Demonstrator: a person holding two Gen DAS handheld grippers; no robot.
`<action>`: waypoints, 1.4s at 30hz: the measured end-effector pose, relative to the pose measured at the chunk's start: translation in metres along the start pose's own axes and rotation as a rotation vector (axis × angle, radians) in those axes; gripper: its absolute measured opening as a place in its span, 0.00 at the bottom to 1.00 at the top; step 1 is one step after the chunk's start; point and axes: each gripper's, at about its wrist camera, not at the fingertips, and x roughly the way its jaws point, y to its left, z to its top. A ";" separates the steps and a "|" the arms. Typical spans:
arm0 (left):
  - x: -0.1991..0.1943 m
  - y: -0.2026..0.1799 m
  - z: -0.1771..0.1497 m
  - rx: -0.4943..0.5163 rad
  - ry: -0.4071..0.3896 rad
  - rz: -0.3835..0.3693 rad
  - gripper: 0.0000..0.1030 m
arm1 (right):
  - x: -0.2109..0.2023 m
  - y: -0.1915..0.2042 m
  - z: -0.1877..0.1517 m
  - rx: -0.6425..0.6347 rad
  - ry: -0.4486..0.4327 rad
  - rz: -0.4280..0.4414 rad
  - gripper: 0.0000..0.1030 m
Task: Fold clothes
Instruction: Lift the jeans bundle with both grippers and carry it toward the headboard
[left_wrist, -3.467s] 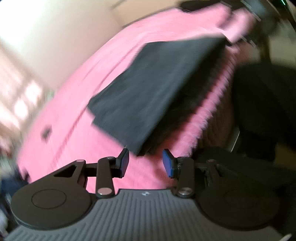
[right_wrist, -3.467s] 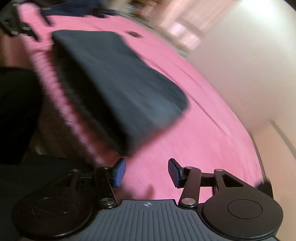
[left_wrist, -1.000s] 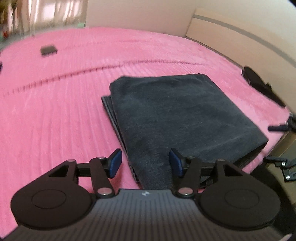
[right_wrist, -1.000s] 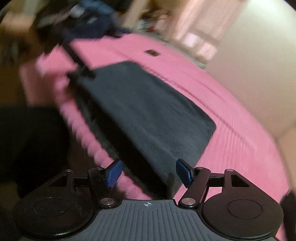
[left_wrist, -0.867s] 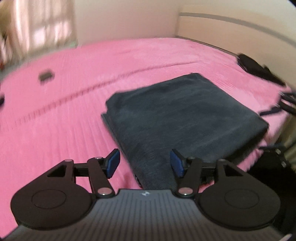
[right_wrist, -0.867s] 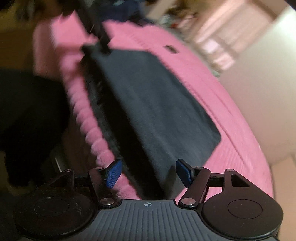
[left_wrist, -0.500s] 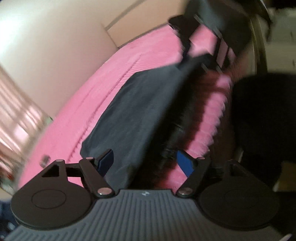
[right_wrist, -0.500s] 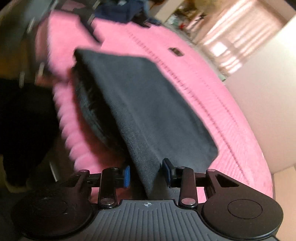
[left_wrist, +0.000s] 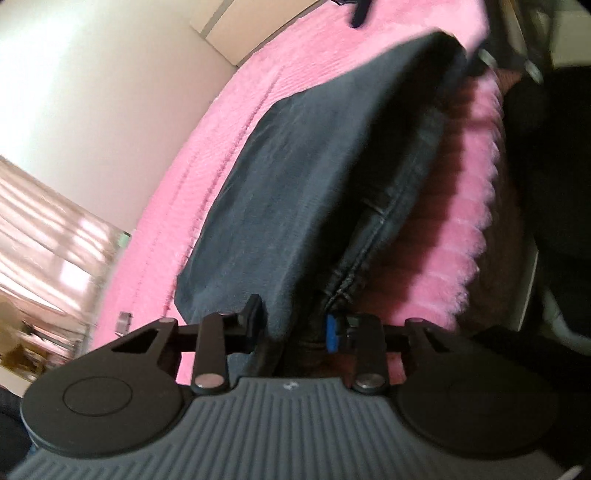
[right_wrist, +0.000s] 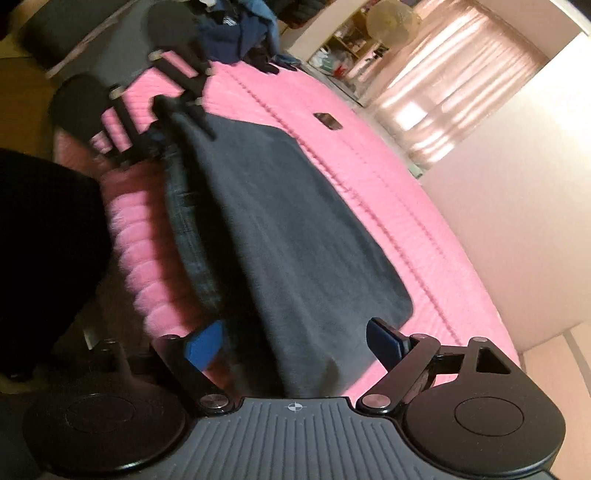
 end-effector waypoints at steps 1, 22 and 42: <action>0.000 0.005 0.001 -0.015 0.001 -0.017 0.28 | 0.003 0.006 0.000 -0.028 0.006 -0.007 0.82; -0.020 -0.003 0.003 0.080 -0.005 0.006 0.26 | 0.023 0.012 0.019 -0.145 0.076 -0.071 0.28; -0.031 0.105 0.083 0.139 0.115 -0.269 0.24 | -0.013 -0.121 0.073 0.021 0.120 0.250 0.25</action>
